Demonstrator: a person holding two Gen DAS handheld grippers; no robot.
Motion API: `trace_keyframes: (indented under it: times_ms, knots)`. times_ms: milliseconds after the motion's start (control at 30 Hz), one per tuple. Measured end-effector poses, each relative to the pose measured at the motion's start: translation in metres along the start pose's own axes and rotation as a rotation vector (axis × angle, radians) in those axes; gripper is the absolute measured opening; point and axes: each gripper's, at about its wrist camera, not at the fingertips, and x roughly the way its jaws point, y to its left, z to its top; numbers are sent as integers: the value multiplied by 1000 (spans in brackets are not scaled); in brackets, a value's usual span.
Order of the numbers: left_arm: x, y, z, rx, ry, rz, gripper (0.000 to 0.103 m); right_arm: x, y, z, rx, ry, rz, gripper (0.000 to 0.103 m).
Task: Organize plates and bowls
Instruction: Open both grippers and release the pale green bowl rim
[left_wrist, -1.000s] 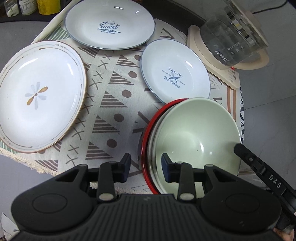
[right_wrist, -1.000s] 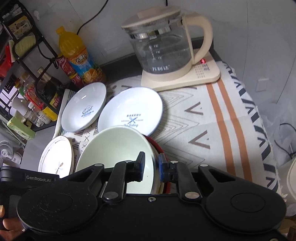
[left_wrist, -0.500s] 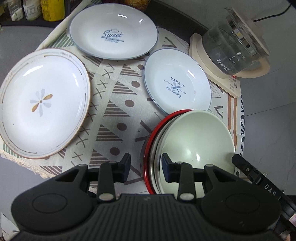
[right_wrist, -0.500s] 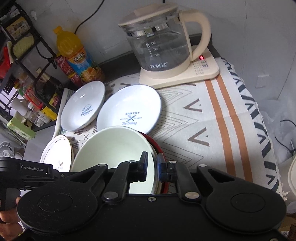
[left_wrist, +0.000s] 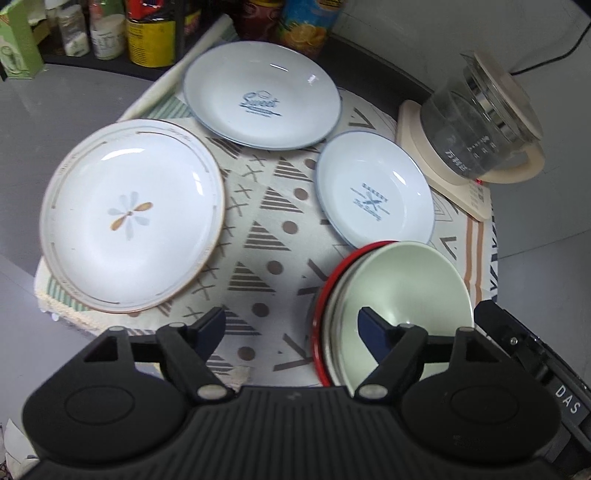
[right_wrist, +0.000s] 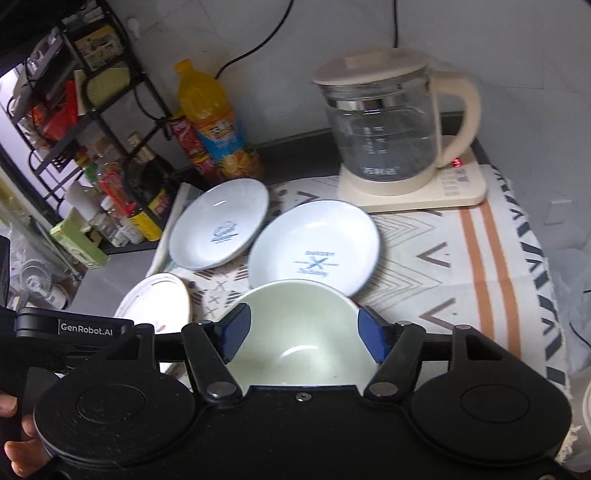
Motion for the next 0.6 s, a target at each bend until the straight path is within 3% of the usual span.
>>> trace_keyframes:
  times_ms: [400, 600]
  knots:
    - [-18, 46, 2, -86, -62, 41, 82, 20, 38, 4, -65, 20, 49, 91]
    - [-20, 75, 17, -120, -72, 42, 82, 30, 58, 11, -68, 24, 52, 92]
